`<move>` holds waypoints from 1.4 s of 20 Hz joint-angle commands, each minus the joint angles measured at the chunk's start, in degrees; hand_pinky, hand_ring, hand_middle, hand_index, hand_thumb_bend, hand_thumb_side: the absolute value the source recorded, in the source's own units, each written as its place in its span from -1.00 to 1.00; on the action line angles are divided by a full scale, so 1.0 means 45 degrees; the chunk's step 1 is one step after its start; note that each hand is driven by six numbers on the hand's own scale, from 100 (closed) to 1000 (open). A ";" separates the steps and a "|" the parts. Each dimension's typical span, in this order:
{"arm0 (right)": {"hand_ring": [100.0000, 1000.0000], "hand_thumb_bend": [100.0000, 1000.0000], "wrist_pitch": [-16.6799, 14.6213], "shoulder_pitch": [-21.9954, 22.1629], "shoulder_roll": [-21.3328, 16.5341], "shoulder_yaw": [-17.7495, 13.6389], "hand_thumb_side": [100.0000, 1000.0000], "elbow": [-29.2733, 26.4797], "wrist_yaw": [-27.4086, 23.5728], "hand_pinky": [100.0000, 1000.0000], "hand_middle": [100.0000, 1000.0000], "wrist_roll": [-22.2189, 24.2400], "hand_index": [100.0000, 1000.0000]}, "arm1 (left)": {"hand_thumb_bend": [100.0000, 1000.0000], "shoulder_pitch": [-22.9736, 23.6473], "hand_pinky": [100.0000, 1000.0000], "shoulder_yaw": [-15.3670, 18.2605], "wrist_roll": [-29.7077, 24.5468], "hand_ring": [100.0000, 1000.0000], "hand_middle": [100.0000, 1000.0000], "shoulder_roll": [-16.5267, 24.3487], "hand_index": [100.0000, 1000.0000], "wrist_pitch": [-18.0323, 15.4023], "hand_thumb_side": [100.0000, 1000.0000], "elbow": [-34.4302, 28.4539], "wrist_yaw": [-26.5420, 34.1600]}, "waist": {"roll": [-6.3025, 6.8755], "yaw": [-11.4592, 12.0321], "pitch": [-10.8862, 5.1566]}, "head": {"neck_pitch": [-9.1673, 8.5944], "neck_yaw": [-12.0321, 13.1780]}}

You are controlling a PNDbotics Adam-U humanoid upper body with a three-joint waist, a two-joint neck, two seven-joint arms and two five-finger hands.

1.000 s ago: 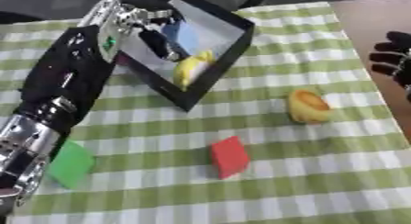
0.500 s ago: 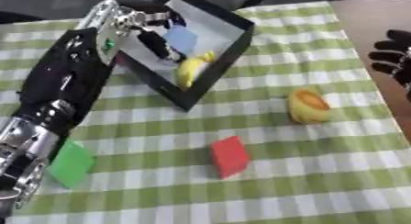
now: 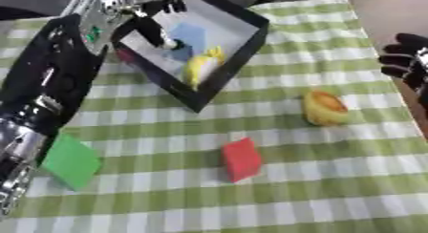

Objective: Pick up objects on the table and place them in the box.

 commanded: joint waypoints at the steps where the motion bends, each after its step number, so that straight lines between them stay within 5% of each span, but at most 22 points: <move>1: 0.51 -1.00 -0.0043 0.0013 -0.0453 -0.0159 0.18 -0.0235 0.0087 0.62 0.37 -0.0076 0.60 | -0.31 -0.0354 0.70 -0.0211 -0.0431 0.64 0.56 0.0756 0.71 0.0004 -0.65 -0.0698 0.0845 | 0.0150 0.0118 -0.0589 | 0.0128 -0.0154; 9: 0.51 -1.00 -0.0078 0.0391 -0.0759 -0.0292 0.18 -0.0173 0.0155 0.62 0.37 -0.0212 0.60 | -0.19 0.0494 0.67 -0.1721 -0.1885 0.62 0.55 0.2643 0.71 -0.0466 -0.46 -0.3081 0.3041 | 0.0336 0.0791 -0.0832 | 0.0457 -0.0690; 10: 0.51 -1.00 -0.0083 0.0427 -0.0794 -0.0305 0.18 -0.0168 0.0158 0.62 0.37 -0.0222 0.60 | -0.05 0.0690 0.67 -0.1926 -0.2019 0.62 0.55 0.3001 0.71 -0.0515 -0.50 -0.3607 0.3517 | 0.0356 0.0869 -0.0850 | 0.0482 -0.0753; 11: 0.51 -1.00 -0.0086 0.0473 -0.0831 -0.0322 0.18 -0.0161 0.0166 0.62 0.37 -0.0235 0.60 | -0.18 0.0928 0.67 -0.2135 -0.2125 0.62 0.55 0.3438 0.71 -0.0537 -0.40 -0.4221 0.4047 | 0.0376 0.0948 -0.0870 | 0.0505 -0.0816; 15: 0.51 -1.00 -0.0111 0.0599 -0.0962 -0.0387 0.18 -0.0157 0.0201 0.62 0.37 -0.0302 0.60 | -0.14 0.2288 0.67 -0.2745 -0.2362 0.62 0.55 0.5559 0.71 -0.0043 -0.29 -0.7128 0.6058 | 0.0443 0.1171 -0.0911 | 0.0527 -0.0883; 22: 0.51 -1.00 -0.0122 0.0633 -0.0991 -0.0435 0.18 -0.0165 0.0224 0.62 0.36 -0.0358 0.60 | -0.05 0.6037 0.68 -0.1852 -0.1901 0.64 0.57 0.8870 0.71 0.0842 -0.27 -1.1991 0.7623 | 0.0459 0.1324 -0.0808 | 0.0529 -0.0895; 23: 0.51 -1.00 -0.0121 0.0629 -0.0983 -0.0437 0.16 -0.0166 0.0227 0.62 0.36 -0.0361 0.60 | 0.26 0.6554 0.68 -0.1686 -0.1838 0.64 0.57 0.9194 0.71 0.0917 -0.42 -1.2507 0.7647 | 0.0451 0.1336 -0.0786 | 0.0529 -0.0898; 24: 0.51 -1.00 -0.0122 0.0625 -0.0973 -0.0439 0.18 -0.0170 0.0230 0.62 0.36 -0.0362 0.60 | 0.03 0.7042 0.67 -0.1537 -0.1769 0.64 0.57 0.9475 0.72 0.1010 -0.28 -1.2954 0.7639 | 0.0438 0.1351 -0.0762 | 0.0526 -0.0907; 25: 0.51 -1.00 -0.0124 0.0623 -0.0962 -0.0443 0.17 -0.0174 0.0233 0.62 0.36 -0.0364 0.60 | 0.31 0.7519 0.67 -0.1387 -0.1686 0.64 0.57 0.9734 0.72 0.1048 -0.40 -1.3438 0.7600 | 0.0424 0.1355 -0.0741 | 0.0517 -0.0914; 26: 0.51 -1.00 -0.0123 0.0629 -0.0954 -0.0451 0.18 -0.0174 0.0238 0.62 0.36 -0.0373 0.60 | 0.08 0.7976 0.67 -0.1232 -0.1594 0.64 0.58 0.9966 0.72 0.1078 -0.30 -1.3886 0.7540 | 0.0406 0.1364 -0.0720 | 0.0501 -0.0937; 28: 0.51 -1.00 -0.0124 0.0641 -0.0934 -0.0463 0.18 -0.0176 0.0246 0.62 0.36 -0.0392 0.60 | 0.08 0.8762 0.68 -0.0972 -0.1362 0.64 0.58 1.0294 0.72 0.0964 -0.28 -1.4297 0.7398 | 0.0373 0.1368 -0.0686 | 0.0460 -0.0966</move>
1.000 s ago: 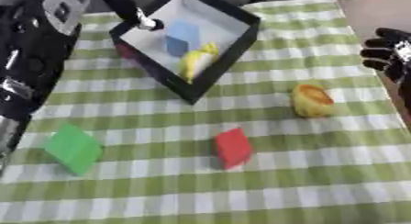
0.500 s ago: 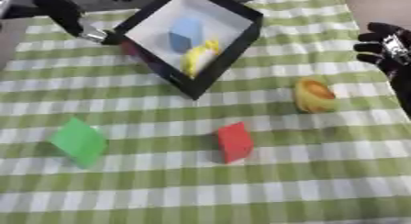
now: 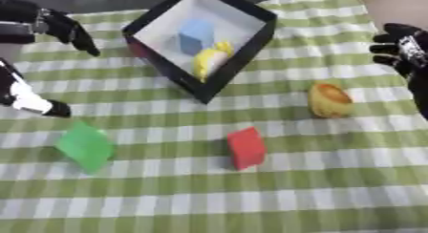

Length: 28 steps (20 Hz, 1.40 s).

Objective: Pick up objects on the table and place them in the box.

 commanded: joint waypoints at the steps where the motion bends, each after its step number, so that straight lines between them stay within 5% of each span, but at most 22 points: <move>1: 0.51 -1.00 -0.0003 -0.0087 -0.0297 -0.0151 0.18 -0.0197 0.0066 0.62 0.36 -0.0078 0.60 | 0.07 0.0655 0.68 0.0621 0.0343 0.64 0.58 0.1015 0.72 -0.0128 -0.27 -0.0794 -0.0125 | 0.0040 0.0023 -0.0231 | -0.0019 -0.0066; 6: 0.50 -1.00 0.0006 -0.0072 -0.0251 -0.0150 0.18 -0.0187 0.0076 0.62 0.36 -0.0090 0.60 | 0.04 0.1683 0.68 0.0727 0.0512 0.64 0.58 0.1278 0.72 -0.0587 -0.24 -0.0856 0.0029 | 0.0004 0.0044 -0.0190 | -0.0032 -0.0127; 11: 0.50 -1.00 0.0018 -0.0053 -0.0183 -0.0123 0.18 -0.0169 0.0090 0.62 0.36 -0.0055 0.60 | 0.08 0.1630 0.68 0.0443 0.0573 0.65 0.60 0.1177 0.73 -0.0835 -0.28 -0.0858 -0.0029 | -0.0041 -0.0001 -0.0174 | -0.0043 -0.0133; 28: 0.50 -1.00 0.0057 -0.0126 0.0042 -0.0068 0.25 -0.0145 0.0152 0.62 0.36 -0.0014 0.60 | 0.08 0.1060 0.69 -0.0769 -0.0292 0.66 0.61 0.0460 0.74 0.0340 -0.19 -0.0809 -0.1022 | -0.0127 -0.0248 0.0155 | -0.0213 -0.0078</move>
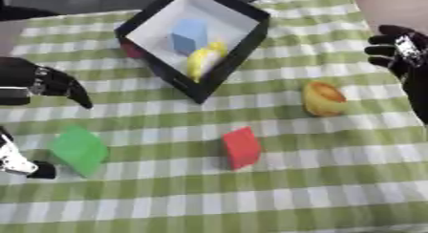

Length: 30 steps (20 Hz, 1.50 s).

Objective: Pick up objects on the table and place them in the box.

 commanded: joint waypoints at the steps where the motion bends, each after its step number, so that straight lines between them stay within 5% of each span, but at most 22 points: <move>1: 0.50 -1.00 0.0012 -0.0166 -0.0126 -0.0067 0.26 -0.0147 0.0044 0.62 0.36 0.0018 0.60 | 0.08 -0.0349 0.69 -0.0116 -0.0367 0.66 0.61 0.0094 0.74 0.0190 -0.18 0.0007 -0.0018 | -0.0119 -0.0032 0.0075 | -0.0212 0.0037; 16: 0.50 -1.00 0.0031 -0.0190 -0.0005 -0.0042 0.27 -0.0101 0.0067 0.62 0.36 0.0071 0.60 | 0.14 -0.1736 0.70 -0.1407 -0.1532 0.67 0.63 -0.1130 0.73 -0.0542 -0.33 0.2502 -0.0912 | -0.0084 -0.0171 0.0140 | -0.0366 0.0263; 22: 0.50 -1.00 0.0040 -0.0161 0.0057 -0.0048 0.29 -0.0074 0.0083 0.62 0.36 0.0080 0.60 | 0.30 -0.1972 0.69 -0.1476 -0.1121 0.68 0.65 -0.1432 0.74 -0.1317 -0.59 0.3047 -0.2196 | -0.0116 -0.0152 0.0192 | -0.0376 0.0325; 30: 0.50 -1.00 0.0044 -0.0139 0.0111 -0.0058 0.30 -0.0059 0.0103 0.62 0.36 0.0083 0.60 | 0.34 -0.2095 0.69 -0.1555 -0.0968 0.68 0.64 -0.1773 0.73 -0.1901 -0.65 0.4056 -0.2867 | -0.0138 -0.0167 0.0236 | -0.0375 0.0393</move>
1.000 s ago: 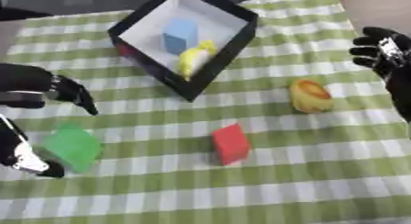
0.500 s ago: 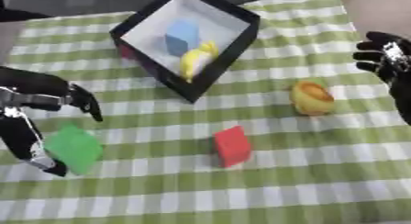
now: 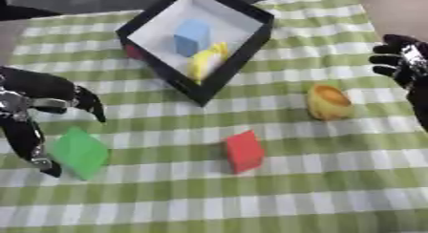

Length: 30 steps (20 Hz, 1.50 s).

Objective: Pick up objects on the table and place them in the box.

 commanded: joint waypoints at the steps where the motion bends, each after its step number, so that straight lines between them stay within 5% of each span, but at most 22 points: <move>1: 0.50 -1.00 -0.0010 -0.0101 -0.0109 -0.0068 0.30 -0.0134 0.0089 0.62 0.36 0.0026 0.60 | 0.32 -0.0261 0.69 0.0059 -0.0004 0.68 0.64 0.0132 0.73 -0.0200 -0.63 0.0350 -0.0150 | -0.0140 0.0002 0.0031 | -0.0148 0.0053; 14: 0.50 -1.00 -0.0013 -0.0093 -0.0024 -0.0099 0.31 -0.0111 0.0091 0.62 0.36 0.0017 0.60 | 0.04 -0.0636 0.64 -0.0261 0.0349 0.59 0.47 -0.0587 0.61 -0.1005 -0.96 0.1666 0.0194 | -0.0146 -0.0014 0.0094 | -0.0154 0.0100; 18: 0.50 -1.00 -0.0012 -0.0079 -0.0024 -0.0111 0.32 -0.0102 0.0099 0.62 0.36 0.0014 0.60 | -0.39 -0.0586 0.58 -0.0289 0.0498 0.46 0.28 -0.0620 0.41 -0.1100 -0.99 0.1688 0.0618 | -0.0148 -0.0004 0.0103 | -0.0133 0.0090; 23: 0.50 -1.00 -0.0010 -0.0067 -0.0027 -0.0115 0.32 -0.0086 0.0101 0.62 0.36 0.0019 0.61 | -0.85 -0.0532 0.53 0.0000 0.0807 0.39 0.15 -0.0398 0.26 -0.0752 -1.00 0.1026 0.1180 | -0.0149 0.0049 0.0090 | -0.0118 0.0064; 30: 0.50 -1.00 -0.0041 -0.0043 -0.0133 -0.0144 0.32 -0.0096 0.0101 0.62 0.36 0.0005 0.61 | -0.85 -0.0547 0.52 0.0829 0.0804 0.40 0.16 0.0417 0.27 0.0002 -1.00 -0.0810 0.1749 | -0.0128 0.0113 0.0016 | -0.0116 -0.0029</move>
